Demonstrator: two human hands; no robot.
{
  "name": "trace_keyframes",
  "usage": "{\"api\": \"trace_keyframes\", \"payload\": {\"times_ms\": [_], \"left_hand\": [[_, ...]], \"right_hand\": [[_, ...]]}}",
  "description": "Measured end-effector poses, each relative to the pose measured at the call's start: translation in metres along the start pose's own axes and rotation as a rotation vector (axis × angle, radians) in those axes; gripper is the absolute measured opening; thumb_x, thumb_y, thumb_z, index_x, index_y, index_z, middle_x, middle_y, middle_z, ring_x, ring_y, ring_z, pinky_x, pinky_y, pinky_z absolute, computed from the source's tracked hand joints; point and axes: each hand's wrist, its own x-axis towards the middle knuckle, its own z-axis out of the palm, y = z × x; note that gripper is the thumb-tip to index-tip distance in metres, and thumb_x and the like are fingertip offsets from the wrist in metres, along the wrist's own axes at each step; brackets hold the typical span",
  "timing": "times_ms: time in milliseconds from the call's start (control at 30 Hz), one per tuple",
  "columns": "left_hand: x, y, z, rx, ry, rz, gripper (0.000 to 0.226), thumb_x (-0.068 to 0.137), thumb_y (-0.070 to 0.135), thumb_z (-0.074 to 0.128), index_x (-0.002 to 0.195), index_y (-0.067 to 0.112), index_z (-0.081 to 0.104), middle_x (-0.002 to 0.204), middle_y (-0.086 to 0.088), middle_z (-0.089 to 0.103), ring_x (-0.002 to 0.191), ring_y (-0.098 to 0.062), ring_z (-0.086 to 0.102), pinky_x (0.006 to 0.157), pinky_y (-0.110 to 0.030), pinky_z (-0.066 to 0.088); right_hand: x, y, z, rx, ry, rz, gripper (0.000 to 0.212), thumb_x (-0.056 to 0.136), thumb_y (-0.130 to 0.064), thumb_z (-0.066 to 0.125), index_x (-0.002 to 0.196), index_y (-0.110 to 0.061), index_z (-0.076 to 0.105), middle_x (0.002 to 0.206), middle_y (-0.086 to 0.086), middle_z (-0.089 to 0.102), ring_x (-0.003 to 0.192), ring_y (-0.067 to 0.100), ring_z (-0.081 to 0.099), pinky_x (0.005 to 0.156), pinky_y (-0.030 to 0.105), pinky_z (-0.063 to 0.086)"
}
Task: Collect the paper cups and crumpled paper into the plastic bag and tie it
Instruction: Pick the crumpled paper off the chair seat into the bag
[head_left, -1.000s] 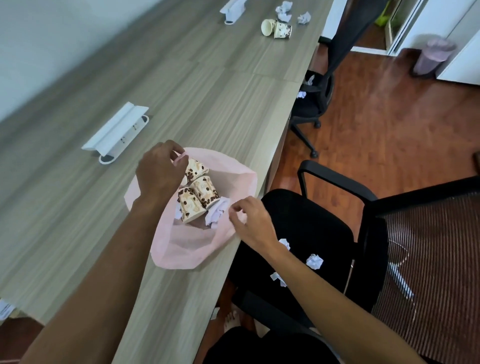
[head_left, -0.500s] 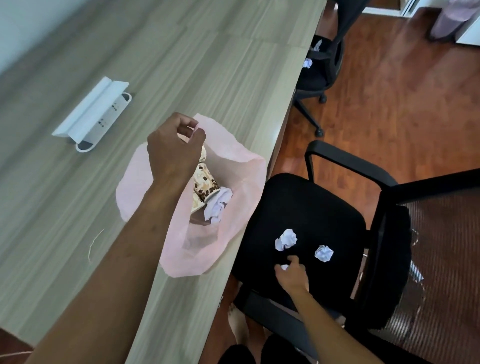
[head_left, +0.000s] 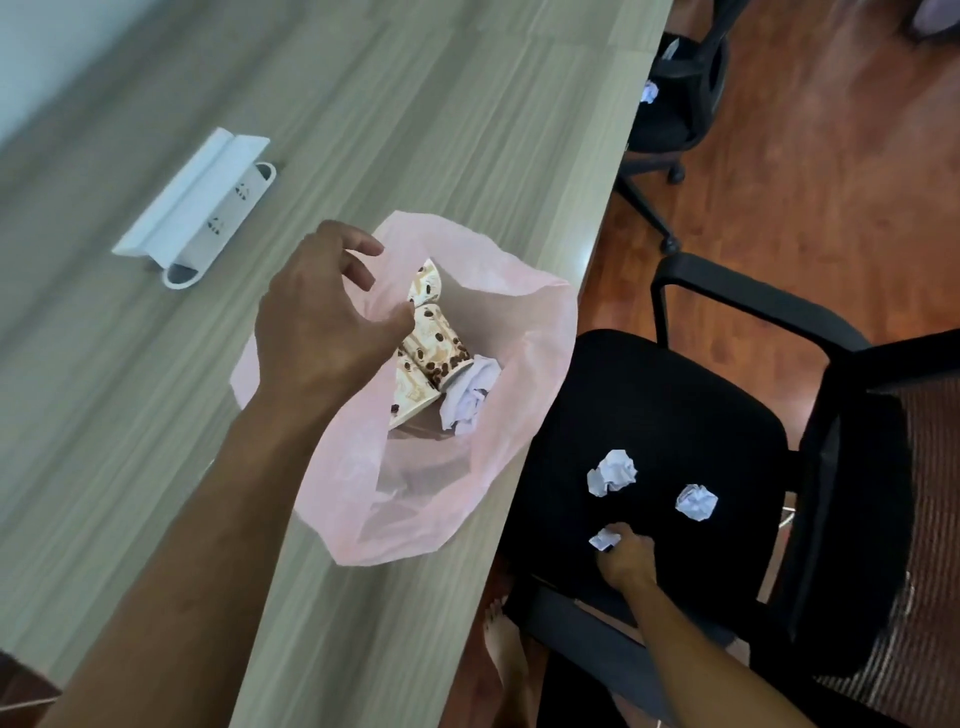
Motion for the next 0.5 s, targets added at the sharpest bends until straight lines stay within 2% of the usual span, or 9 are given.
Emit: {"api": "trace_keyframes", "payload": {"times_ms": [67,200,300,367,433,500], "left_hand": [[0.0,-0.004,-0.002,-0.03,0.015,-0.049,0.034,0.07,0.028,0.076,0.099,0.025,0.059,0.081,0.015,0.058,0.071,-0.016,0.056,0.069,-0.037,0.05],[0.0,-0.009,-0.005,-0.062,0.083,-0.117,0.014,0.076,0.025,0.067,0.082,0.024,0.055,0.071,0.015,0.056,0.063,-0.006,0.051,0.063,-0.03,0.043],[0.0,-0.009,-0.009,-0.095,0.109,-0.124,0.01,0.077,0.024,0.065,0.077,0.023,0.055,0.067,0.014,0.056,0.061,-0.005,0.05,0.06,-0.027,0.04],[-0.001,-0.007,-0.011,-0.127,0.107,-0.12,0.008,0.077,0.023,0.063,0.076,0.023,0.055,0.066,0.013,0.056,0.06,-0.006,0.05,0.06,-0.026,0.04],[-0.001,-0.005,-0.013,-0.146,0.107,-0.115,0.005,0.075,0.023,0.063,0.076,0.023,0.057,0.066,0.012,0.057,0.062,-0.01,0.052,0.061,-0.027,0.043],[-0.003,-0.003,-0.014,-0.148,0.106,-0.106,0.004,0.074,0.022,0.062,0.077,0.023,0.059,0.066,0.011,0.057,0.064,-0.013,0.054,0.062,-0.029,0.044]], "right_hand": [[0.001,0.0,0.001,0.009,0.039,0.02,0.037,0.084,-0.007,0.064,0.121,-0.01,0.059,0.124,0.024,0.047,0.086,0.028,0.053,0.077,0.028,0.048],[0.0,-0.011,0.002,0.094,0.167,-0.019,0.017,0.084,-0.002,0.06,0.098,-0.004,0.069,0.104,0.021,0.065,0.085,0.031,0.062,0.069,0.028,0.048],[-0.009,-0.032,-0.003,0.206,0.197,-0.009,0.019,0.088,0.002,0.052,0.091,-0.005,0.07,0.091,0.013,0.07,0.062,0.012,0.054,0.053,0.016,0.041],[-0.013,-0.043,-0.008,0.241,0.208,-0.013,0.019,0.09,0.002,0.051,0.094,-0.005,0.068,0.09,0.012,0.069,0.057,0.007,0.051,0.045,0.011,0.036],[-0.018,-0.048,-0.012,0.228,0.209,-0.014,0.016,0.091,-0.005,0.056,0.102,-0.006,0.067,0.098,0.013,0.069,0.07,0.019,0.062,0.054,0.02,0.045],[-0.022,-0.049,-0.015,0.143,0.163,0.012,0.031,0.088,-0.02,0.066,0.118,-0.01,0.06,0.116,0.014,0.062,0.095,0.028,0.064,0.066,0.027,0.045]]}}
